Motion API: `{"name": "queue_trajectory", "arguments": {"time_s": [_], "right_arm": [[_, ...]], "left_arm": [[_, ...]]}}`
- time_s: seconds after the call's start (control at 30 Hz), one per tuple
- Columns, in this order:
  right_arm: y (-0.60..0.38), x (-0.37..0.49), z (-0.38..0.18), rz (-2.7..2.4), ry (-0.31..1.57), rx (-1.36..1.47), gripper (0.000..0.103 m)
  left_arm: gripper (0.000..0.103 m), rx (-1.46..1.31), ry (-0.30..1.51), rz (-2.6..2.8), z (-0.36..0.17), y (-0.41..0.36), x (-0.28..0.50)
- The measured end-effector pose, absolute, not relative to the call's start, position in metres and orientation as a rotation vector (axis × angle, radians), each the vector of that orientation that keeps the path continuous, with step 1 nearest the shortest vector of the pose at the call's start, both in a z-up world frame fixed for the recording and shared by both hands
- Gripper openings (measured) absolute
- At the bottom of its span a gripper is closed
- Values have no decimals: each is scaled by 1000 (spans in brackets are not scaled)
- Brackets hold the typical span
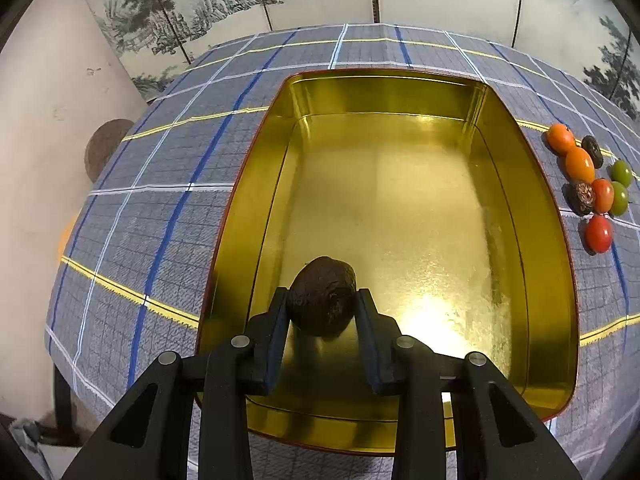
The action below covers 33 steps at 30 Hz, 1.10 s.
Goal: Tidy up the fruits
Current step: 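Carry the brown dried fruit into the gold tin and open the left gripper, then lower the mandarin into the gold tin and open the right gripper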
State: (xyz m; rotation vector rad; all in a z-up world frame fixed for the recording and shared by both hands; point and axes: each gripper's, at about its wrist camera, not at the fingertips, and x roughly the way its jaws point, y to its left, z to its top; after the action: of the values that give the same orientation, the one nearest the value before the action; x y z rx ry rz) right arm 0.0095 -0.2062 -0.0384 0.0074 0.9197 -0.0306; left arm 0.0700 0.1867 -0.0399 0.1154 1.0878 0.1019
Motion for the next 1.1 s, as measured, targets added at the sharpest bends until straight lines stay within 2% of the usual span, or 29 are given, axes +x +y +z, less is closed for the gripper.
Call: {"name": "queue_trajectory", "arguments": {"time_s": [0.23, 0.3, 0.37, 0.63, 0.73, 0.9, 1.1], "right_arm": [[-205, 10, -35, -42, 932, 9, 38], [-202, 9, -33, -41, 931, 2, 38], [-199, 8, -28, -37, 929, -4, 38], [-163, 11, 2, 50, 884, -34, 38], [-133, 13, 14, 126, 866, -51, 38], [-74, 19, 26, 275, 855, -82, 38], [5, 27, 31, 465, 866, -118, 38]], "left_arm": [[38, 73, 1059, 80, -38, 187, 65], [53, 67, 1047, 71, -37, 185, 64], [61, 64, 1023, 62, -34, 183, 61], [73, 52, 889, 17, -4, 172, 45], [77, 56, 830, 23, 10, 174, 38], [89, 38, 755, 77, 30, 187, 27], [91, 9, 751, 157, 37, 217, 17]]}}
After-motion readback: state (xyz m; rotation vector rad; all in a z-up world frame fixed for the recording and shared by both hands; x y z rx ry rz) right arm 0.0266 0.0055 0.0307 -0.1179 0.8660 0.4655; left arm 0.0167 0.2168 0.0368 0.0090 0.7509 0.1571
